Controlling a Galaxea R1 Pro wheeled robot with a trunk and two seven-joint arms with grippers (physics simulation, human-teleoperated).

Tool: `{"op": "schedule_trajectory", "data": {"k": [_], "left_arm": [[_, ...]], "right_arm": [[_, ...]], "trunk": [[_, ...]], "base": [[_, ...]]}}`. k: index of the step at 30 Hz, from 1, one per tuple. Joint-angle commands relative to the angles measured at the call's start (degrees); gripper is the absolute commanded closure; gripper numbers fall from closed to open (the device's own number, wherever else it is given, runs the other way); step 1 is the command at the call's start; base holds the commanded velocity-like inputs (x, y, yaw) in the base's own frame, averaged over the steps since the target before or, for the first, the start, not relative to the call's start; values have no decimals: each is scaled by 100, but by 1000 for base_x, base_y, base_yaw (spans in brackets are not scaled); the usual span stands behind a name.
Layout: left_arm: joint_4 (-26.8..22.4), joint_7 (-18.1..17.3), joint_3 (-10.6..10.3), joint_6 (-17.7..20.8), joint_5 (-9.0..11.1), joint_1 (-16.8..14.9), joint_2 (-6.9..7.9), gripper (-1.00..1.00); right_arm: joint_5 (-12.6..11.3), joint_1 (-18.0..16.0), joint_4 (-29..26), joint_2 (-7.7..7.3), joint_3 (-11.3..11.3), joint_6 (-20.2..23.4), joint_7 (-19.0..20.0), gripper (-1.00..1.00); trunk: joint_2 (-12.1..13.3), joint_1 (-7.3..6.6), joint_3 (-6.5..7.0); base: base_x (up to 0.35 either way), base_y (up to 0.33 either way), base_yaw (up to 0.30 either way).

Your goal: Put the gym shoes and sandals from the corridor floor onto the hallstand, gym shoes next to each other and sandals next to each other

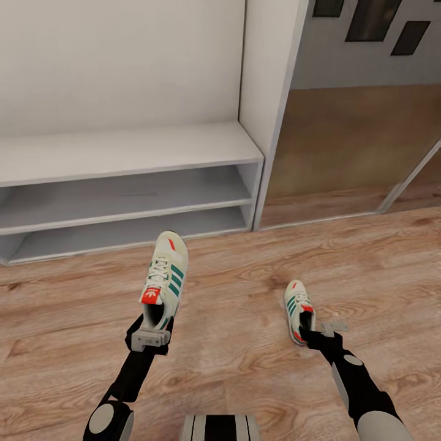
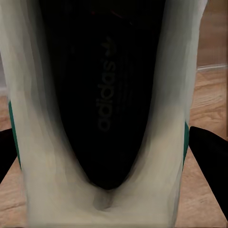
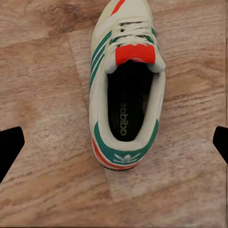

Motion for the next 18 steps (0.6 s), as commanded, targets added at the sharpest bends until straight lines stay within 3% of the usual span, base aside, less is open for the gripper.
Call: {"op": "schedule_trajectory", "data": {"k": [1,9,18], "left_arm": [[0,-15,8,-18,-35,-1,-3,100],[3,-18,8,-20,-35,3,-3,100],[13,-3,8,-13,-39,7,-8,100]], "right_arm": [[57,-4,-7,5,-34,11,47,-100],[58,-4,-2,9,-34,11,47,-100],[66,-4,1,35,-26,13,47,-100]], "trunk": [[-2,-1,-10],[-2,-1,-54],[-2,-1,-63]], "base": [[0,0,-161],[0,0,-162],[4,0,-29]]}}
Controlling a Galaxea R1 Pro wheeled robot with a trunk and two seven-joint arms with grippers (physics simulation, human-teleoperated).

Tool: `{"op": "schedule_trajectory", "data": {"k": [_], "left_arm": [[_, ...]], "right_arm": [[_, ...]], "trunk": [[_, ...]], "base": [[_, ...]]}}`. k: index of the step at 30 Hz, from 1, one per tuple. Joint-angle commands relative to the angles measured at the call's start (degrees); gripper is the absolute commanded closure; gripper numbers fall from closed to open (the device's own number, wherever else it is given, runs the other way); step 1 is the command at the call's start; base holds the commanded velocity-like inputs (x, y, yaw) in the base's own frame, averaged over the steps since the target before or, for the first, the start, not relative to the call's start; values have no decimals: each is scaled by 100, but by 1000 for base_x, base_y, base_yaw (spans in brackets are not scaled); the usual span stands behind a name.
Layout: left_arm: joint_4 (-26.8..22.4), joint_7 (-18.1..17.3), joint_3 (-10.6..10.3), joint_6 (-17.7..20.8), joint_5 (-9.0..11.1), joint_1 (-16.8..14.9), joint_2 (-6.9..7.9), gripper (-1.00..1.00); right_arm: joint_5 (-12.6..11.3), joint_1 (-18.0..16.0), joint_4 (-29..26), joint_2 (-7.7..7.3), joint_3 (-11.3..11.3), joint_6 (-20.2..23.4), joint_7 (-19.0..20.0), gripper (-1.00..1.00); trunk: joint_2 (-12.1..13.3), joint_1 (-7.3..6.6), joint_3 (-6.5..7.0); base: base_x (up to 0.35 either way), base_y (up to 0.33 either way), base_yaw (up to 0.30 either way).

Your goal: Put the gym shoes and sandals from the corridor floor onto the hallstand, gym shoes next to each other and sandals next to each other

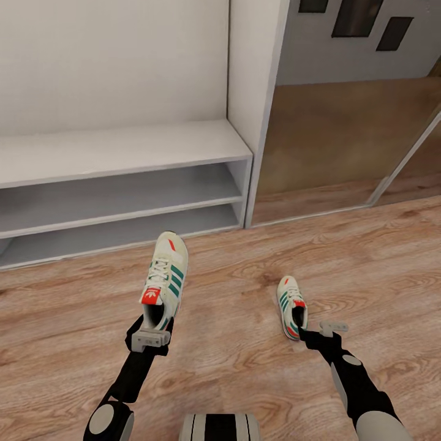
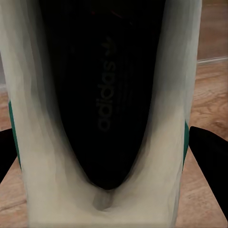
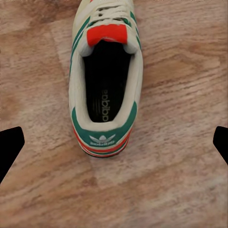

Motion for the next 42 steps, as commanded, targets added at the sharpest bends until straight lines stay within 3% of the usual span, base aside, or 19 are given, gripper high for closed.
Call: {"op": "schedule_trajectory", "data": {"k": [1,13,42], "left_arm": [[1,-12,8,-17,-37,-2,-4,100],[-4,0,2,-22,-40,-1,-7,100],[-8,-35,2,-32,-32,-1,2,100]], "right_arm": [[57,-3,-8,6,-34,12,47,-100],[57,-3,-14,11,-33,11,46,-100],[49,-3,-14,8,-42,9,55,-100]], "trunk": [[-1,-1,-4],[-1,-1,-4],[-1,-1,-4]], "base": [[54,0,-5],[156,-72,-1],[49,-4,0]]}}
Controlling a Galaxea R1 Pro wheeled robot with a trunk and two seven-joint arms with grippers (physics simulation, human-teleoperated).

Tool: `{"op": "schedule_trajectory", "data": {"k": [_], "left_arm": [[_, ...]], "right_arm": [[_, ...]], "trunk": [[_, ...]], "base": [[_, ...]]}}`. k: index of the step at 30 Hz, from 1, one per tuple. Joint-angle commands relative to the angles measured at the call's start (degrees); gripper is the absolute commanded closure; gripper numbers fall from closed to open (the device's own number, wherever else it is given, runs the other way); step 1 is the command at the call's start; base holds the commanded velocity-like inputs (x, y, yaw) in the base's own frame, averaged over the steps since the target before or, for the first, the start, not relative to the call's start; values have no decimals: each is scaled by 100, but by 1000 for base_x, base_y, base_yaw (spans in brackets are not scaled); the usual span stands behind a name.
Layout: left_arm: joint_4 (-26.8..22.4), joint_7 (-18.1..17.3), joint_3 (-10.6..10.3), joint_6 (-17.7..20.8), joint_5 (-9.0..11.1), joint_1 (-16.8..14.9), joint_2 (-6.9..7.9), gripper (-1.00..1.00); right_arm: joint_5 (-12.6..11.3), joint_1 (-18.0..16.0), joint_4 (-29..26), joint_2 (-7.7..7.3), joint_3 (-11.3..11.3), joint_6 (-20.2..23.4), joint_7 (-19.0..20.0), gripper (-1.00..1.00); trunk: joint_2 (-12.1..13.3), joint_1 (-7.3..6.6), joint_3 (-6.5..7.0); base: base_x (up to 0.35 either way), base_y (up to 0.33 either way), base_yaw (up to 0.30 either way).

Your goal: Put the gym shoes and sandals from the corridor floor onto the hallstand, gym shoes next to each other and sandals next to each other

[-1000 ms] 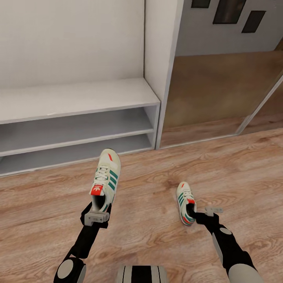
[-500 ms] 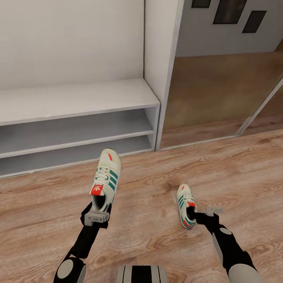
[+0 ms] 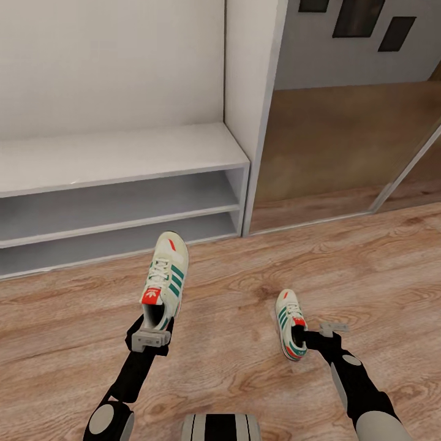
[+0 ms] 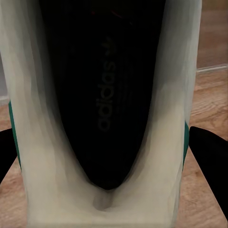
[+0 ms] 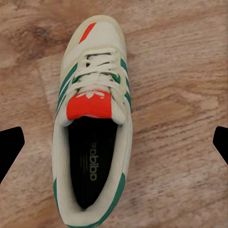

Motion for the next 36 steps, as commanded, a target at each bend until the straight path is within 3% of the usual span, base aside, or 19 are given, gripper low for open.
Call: {"op": "schedule_trajectory", "data": {"k": [1,7,29,36], "left_arm": [[-2,-15,10,-18,-35,-2,-3,100],[-5,-16,6,-13,-35,-2,-3,100],[-3,-16,6,-9,-35,-2,-10,100],[-2,-16,7,-14,-35,-2,-6,100]], "right_arm": [[57,-3,-9,5,-34,11,47,-100],[50,-3,-11,1,-34,11,47,-100],[49,-3,-11,-12,-34,15,42,-100],[48,-3,-18,-18,-41,12,39,-100]], "trunk": [[-1,-1,-4],[-7,9,-106],[-36,66,-783],[-36,66,-818]], "base": [[2,0,0],[1,0,0],[0,0,20],[0,0,100]]}}
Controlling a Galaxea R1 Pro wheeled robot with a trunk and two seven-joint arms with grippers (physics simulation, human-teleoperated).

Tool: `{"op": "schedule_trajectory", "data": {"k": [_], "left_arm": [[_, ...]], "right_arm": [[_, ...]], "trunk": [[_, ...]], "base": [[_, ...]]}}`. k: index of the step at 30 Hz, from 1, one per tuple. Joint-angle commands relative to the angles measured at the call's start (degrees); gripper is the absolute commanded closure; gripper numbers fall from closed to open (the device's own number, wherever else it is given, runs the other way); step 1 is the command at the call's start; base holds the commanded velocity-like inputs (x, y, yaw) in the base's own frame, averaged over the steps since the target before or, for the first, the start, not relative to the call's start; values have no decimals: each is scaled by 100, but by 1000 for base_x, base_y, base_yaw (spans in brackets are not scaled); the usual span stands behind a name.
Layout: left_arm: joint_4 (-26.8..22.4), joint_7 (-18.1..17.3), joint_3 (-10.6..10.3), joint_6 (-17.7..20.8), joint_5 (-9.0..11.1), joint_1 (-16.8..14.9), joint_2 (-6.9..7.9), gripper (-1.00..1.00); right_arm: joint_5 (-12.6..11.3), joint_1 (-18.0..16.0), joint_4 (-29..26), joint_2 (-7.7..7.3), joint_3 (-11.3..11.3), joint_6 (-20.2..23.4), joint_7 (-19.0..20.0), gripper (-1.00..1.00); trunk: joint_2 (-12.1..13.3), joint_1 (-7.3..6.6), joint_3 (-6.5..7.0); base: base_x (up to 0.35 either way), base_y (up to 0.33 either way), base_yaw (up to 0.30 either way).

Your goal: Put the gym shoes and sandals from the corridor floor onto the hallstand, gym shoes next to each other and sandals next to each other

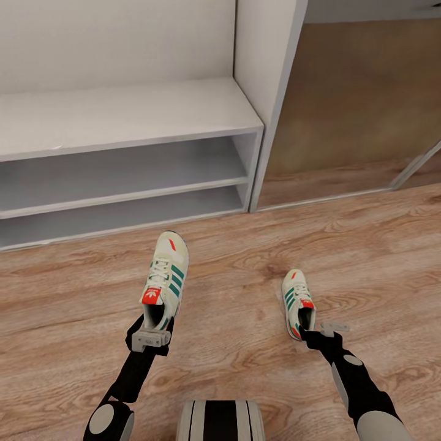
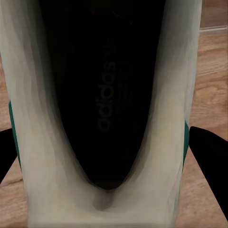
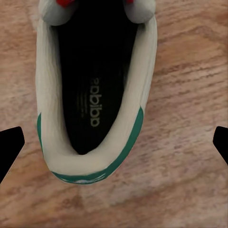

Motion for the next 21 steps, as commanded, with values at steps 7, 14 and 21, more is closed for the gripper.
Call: {"op": "schedule_trajectory", "data": {"k": [7,14,21], "left_arm": [[2,-15,11,-15,-35,-2,-1,100],[3,-15,8,-13,-35,-2,-1,100],[6,-15,11,-19,-35,-2,0,100]], "right_arm": [[56,-3,-10,3,-36,10,48,-100],[56,-3,-11,2,-36,10,47,-100],[56,-3,-11,-5,-36,10,47,-100]], "trunk": [[-1,-1,-9],[-3,2,-46],[-3,2,-64]], "base": [[0,0,16],[0,0,108],[0,0,135]]}}
